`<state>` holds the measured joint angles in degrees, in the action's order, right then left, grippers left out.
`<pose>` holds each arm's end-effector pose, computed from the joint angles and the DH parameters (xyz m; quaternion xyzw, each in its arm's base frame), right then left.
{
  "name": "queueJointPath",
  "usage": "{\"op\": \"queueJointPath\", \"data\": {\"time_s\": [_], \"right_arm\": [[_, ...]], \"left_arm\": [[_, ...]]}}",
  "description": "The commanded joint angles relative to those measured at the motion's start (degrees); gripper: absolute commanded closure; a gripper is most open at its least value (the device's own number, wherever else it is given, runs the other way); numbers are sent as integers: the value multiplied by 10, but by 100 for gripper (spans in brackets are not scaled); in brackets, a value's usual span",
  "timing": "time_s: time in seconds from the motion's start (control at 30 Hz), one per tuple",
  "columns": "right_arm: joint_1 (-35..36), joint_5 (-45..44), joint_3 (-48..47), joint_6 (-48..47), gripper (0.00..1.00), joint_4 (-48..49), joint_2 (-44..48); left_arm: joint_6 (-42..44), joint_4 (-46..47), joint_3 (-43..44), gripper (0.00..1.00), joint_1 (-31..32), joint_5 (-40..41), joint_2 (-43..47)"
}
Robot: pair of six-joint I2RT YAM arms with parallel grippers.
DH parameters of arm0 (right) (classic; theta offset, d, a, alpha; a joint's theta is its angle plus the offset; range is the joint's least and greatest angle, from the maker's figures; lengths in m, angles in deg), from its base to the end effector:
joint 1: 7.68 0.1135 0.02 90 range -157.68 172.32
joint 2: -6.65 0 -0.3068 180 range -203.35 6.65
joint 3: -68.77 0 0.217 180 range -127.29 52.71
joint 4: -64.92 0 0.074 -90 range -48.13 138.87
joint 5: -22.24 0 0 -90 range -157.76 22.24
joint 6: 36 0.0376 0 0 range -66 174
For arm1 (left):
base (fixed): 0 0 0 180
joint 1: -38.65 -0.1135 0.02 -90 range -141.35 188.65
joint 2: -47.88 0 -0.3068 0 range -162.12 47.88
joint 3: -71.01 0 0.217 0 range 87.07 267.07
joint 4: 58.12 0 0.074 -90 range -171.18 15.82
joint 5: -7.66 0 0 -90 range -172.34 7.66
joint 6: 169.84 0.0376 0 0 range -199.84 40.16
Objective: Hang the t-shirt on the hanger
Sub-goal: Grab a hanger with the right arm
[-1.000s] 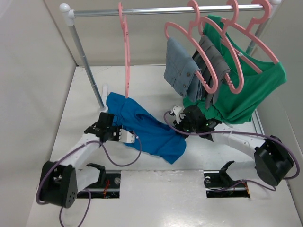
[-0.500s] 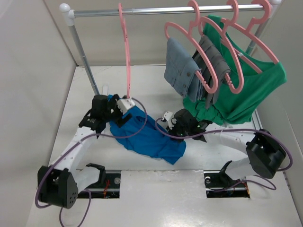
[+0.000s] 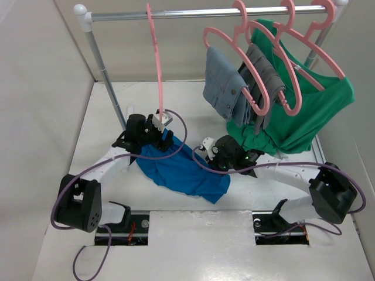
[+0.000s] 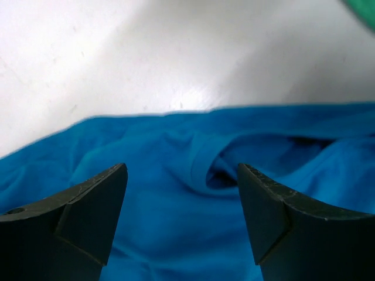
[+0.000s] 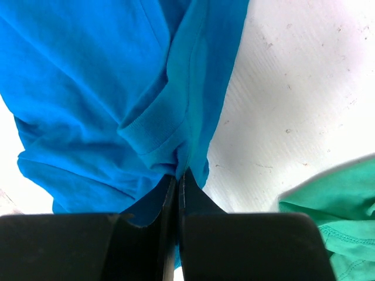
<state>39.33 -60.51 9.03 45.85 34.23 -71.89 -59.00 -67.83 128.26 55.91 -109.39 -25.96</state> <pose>0.1580 0.1764 0.2596 -0.4529 0.8198 0.1709 0.3061 0.2231 -0.0872 0.2986 0.3862 0.7404 -0.1825 0.5190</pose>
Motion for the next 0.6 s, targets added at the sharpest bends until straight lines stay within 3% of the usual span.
{"op": "queueJointPath", "data": {"time_s": [0.0, 0.07, 0.17, 0.37, 0.43, 0.57], "right_arm": [[6, -9, 0, 6, 97, 6, 13], [6, -9, 0, 6, 97, 6, 13], [6, -9, 0, 12, 97, 6, 8], [25, -43, -11, 12, 98, -22, 32], [30, -49, -17, 12, 98, -30, 32], [30, -43, -22, 12, 98, -30, 32]], "left_arm": [[-58, 104, -17, 27, 8, -7, -2], [-64, 134, -23, 26, 14, -2, -8], [-21, 104, -17, 26, 35, -2, -23], [52, 0, 5, 26, 55, 71, -54], [60, 0, 5, 28, 55, 113, -54], [48, 19, 10, 44, 55, 146, -60]]}}
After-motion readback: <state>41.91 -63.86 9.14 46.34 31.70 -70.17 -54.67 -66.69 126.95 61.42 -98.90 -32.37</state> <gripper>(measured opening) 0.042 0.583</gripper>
